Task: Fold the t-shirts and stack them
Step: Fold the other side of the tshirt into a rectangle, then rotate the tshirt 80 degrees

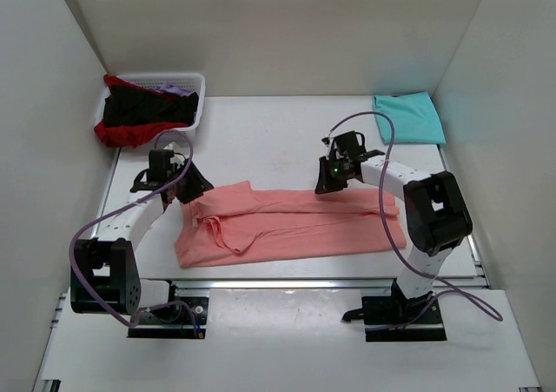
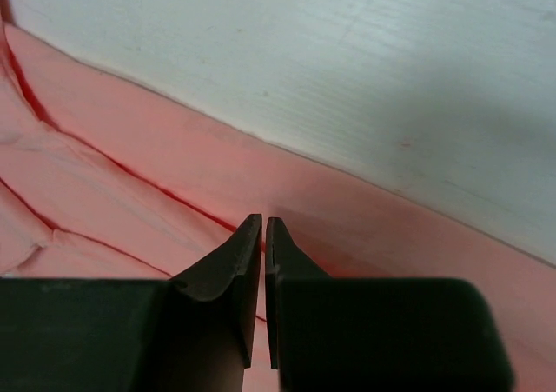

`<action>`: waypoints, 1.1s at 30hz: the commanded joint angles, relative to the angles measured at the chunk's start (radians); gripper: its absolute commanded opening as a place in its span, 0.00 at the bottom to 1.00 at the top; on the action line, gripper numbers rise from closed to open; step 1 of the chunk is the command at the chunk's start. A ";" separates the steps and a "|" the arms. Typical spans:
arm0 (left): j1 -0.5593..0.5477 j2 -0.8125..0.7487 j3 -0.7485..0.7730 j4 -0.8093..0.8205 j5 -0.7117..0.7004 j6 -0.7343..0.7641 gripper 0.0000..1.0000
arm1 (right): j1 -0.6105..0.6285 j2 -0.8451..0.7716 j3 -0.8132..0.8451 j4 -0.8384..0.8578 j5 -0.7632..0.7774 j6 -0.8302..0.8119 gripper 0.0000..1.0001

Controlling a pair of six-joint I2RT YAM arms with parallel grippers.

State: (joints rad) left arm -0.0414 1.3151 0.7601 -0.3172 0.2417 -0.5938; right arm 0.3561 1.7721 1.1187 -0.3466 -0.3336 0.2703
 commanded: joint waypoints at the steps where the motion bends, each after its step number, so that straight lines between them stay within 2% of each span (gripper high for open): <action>1: 0.009 -0.011 0.005 0.032 0.030 -0.009 0.54 | 0.040 0.009 0.017 0.038 -0.022 0.013 0.04; 9: -0.026 -0.054 -0.042 0.020 0.033 0.000 0.54 | 0.124 -0.040 -0.089 0.009 -0.064 -0.005 0.01; 15: -0.046 -0.099 -0.079 0.010 0.036 -0.003 0.55 | 0.202 -0.141 -0.243 0.030 -0.070 0.035 0.00; 22: -0.075 -0.116 -0.117 0.033 0.053 -0.030 0.54 | 0.230 -0.260 -0.367 0.046 -0.059 0.072 0.00; 27: -0.130 -0.082 -0.053 0.023 0.042 -0.034 0.47 | 0.228 -0.347 -0.338 0.038 -0.016 0.064 0.01; 33: -0.288 -0.001 -0.002 -0.042 -0.080 -0.070 0.44 | 0.135 -0.434 -0.267 -0.107 0.146 0.043 0.13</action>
State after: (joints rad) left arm -0.2710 1.2869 0.7181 -0.3256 0.2253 -0.6373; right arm 0.5404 1.3911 0.8116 -0.3855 -0.2935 0.3191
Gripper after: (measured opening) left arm 0.447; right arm 0.122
